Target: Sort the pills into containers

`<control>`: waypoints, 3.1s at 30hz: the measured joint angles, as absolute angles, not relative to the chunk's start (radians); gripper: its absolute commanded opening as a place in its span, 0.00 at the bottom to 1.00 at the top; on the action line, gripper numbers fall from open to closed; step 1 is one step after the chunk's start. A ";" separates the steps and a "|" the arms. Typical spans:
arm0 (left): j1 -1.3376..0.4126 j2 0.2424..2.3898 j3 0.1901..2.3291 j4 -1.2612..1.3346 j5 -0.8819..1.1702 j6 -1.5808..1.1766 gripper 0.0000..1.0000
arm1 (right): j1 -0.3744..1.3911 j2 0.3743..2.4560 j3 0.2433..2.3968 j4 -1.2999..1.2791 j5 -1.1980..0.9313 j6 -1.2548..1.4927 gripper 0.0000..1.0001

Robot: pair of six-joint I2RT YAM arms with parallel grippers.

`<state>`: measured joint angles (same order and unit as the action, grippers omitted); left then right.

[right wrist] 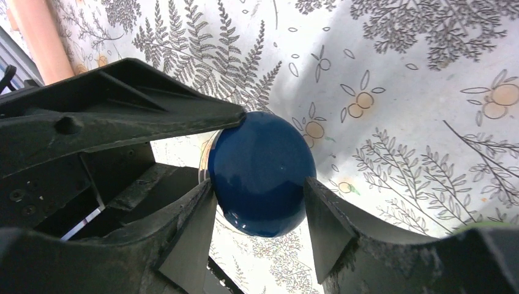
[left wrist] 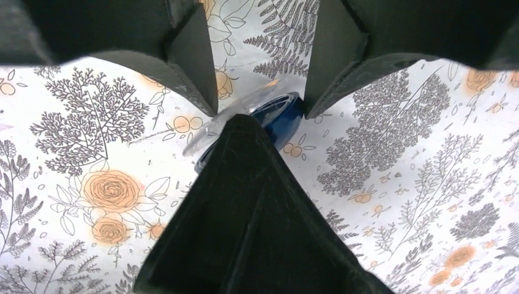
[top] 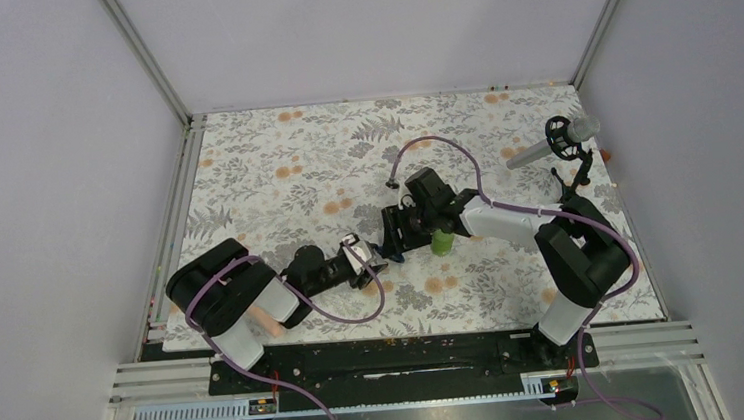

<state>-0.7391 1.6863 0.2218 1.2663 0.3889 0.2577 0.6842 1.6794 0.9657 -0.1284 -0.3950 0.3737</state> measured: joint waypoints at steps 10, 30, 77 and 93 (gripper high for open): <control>-0.745 1.654 0.207 1.346 0.397 0.245 0.52 | 0.645 1.702 0.966 -0.127 -0.350 0.382 0.58; -0.745 1.610 0.190 1.355 0.390 0.207 0.51 | 0.645 1.726 0.964 -0.162 -0.307 0.371 0.74; -0.817 1.262 0.337 0.373 -0.056 -0.494 0.50 | 0.698 1.765 1.097 -0.500 0.148 0.501 0.52; -1.080 1.396 0.321 0.509 -0.171 -0.655 0.40 | 0.698 1.633 1.024 -0.598 0.001 0.453 0.49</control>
